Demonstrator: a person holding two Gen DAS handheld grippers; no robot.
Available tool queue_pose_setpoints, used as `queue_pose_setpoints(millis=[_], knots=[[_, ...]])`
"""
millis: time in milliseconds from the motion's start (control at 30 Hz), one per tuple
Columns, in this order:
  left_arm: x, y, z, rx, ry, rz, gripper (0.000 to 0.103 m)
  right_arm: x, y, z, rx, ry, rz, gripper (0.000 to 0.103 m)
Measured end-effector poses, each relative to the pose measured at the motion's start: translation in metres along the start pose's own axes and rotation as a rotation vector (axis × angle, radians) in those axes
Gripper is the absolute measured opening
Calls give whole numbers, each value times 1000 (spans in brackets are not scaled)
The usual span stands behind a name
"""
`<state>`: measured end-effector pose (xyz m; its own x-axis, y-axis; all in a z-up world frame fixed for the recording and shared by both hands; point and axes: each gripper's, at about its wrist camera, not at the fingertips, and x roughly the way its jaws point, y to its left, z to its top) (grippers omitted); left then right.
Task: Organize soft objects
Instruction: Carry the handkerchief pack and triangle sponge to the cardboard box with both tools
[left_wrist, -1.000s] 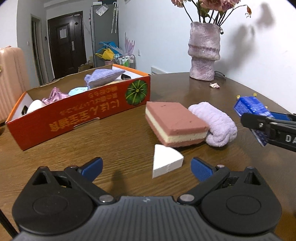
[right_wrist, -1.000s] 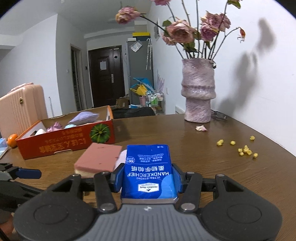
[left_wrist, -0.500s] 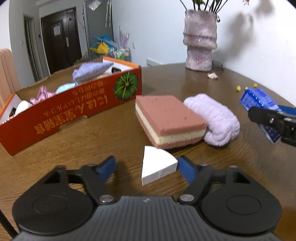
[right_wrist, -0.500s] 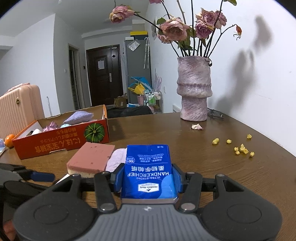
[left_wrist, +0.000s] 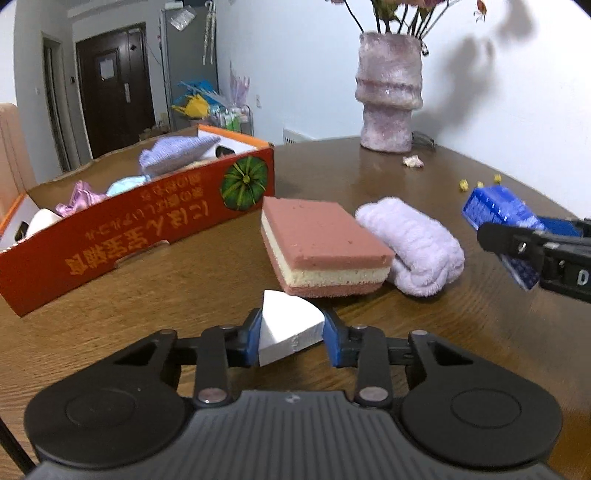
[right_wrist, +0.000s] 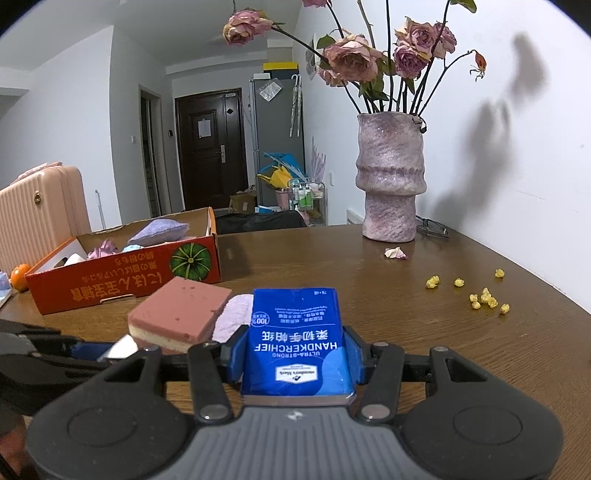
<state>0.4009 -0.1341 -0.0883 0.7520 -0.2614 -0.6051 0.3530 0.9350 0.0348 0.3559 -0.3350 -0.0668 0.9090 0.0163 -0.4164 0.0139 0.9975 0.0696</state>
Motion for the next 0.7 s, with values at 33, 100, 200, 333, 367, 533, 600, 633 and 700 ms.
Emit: queue_pose_setpoints(millis=[33, 100, 200, 333, 367, 533, 600, 633, 700], knots=[[-3, 1, 0, -1, -11, 8, 35, 0, 0, 0, -1, -1, 0, 51], [-7, 3, -1, -9, -22, 16, 35, -1, 1, -1, -5, -8, 1, 51], [-16, 5, -3, -22, -37, 22, 35, -2, 3, -2, -13, -22, -3, 51], [-34, 8, -6, -28, -82, 30, 35, -3, 7, -2, -33, -45, -18, 51], [-39, 8, -7, -28, -94, 33, 35, -4, 8, -3, -37, -51, -21, 51], [-59, 14, -8, -38, -150, 47, 35, -7, 13, -3, -50, -82, -34, 51], [-65, 17, -8, -43, -167, 54, 35, -9, 14, -3, -40, -88, -32, 51], [-69, 19, -8, -48, -175, 56, 35, -10, 16, -3, -36, -90, -30, 51], [-74, 24, -8, -59, -187, 63, 35, -11, 19, -3, -31, -96, -24, 51]])
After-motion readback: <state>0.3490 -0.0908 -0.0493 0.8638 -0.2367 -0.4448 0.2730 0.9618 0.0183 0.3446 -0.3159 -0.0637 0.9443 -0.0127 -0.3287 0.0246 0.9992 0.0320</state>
